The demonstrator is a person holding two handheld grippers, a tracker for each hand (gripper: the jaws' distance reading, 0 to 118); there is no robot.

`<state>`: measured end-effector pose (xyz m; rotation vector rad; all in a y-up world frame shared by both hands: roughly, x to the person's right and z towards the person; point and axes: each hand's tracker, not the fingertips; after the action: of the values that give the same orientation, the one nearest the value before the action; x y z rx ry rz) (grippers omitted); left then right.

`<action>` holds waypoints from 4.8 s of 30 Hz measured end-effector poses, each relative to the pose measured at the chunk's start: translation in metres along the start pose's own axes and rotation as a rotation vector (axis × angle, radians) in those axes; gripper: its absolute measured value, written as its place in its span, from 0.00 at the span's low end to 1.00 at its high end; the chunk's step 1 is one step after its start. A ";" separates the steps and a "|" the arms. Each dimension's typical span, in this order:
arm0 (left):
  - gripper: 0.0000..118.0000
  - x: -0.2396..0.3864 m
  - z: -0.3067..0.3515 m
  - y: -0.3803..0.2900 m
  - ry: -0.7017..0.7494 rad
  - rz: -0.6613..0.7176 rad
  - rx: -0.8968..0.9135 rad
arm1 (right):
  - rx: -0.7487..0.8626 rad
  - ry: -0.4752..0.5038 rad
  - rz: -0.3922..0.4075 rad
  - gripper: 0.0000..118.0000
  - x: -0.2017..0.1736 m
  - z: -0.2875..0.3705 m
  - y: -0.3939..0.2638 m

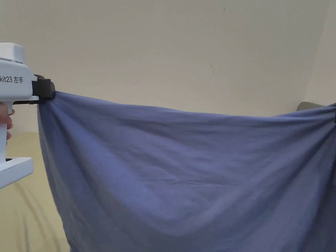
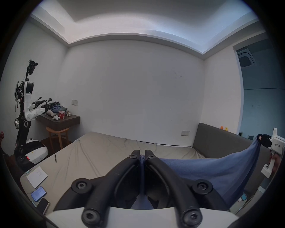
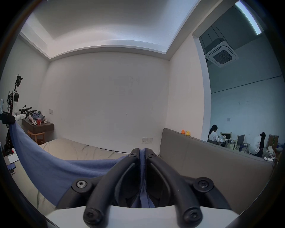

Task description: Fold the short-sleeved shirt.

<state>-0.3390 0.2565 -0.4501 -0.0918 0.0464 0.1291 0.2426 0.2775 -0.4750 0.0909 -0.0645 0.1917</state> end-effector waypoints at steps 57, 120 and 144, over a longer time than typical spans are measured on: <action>0.02 -0.034 -0.173 -0.230 0.100 0.076 -0.291 | -0.227 0.111 -0.150 0.04 -0.073 -0.140 -0.258; 0.38 -0.074 0.111 -0.389 0.024 -0.093 -0.713 | -0.465 0.216 -0.173 0.00 -0.058 0.248 -0.309; 0.04 -0.058 0.085 -0.399 -0.036 -0.061 -0.694 | -0.715 0.293 -0.079 0.14 -0.036 0.206 -0.346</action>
<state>-0.3412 -0.1368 -0.3275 -0.7832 -0.0392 0.0807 0.2631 -0.0874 -0.3019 -0.6459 0.1639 0.0930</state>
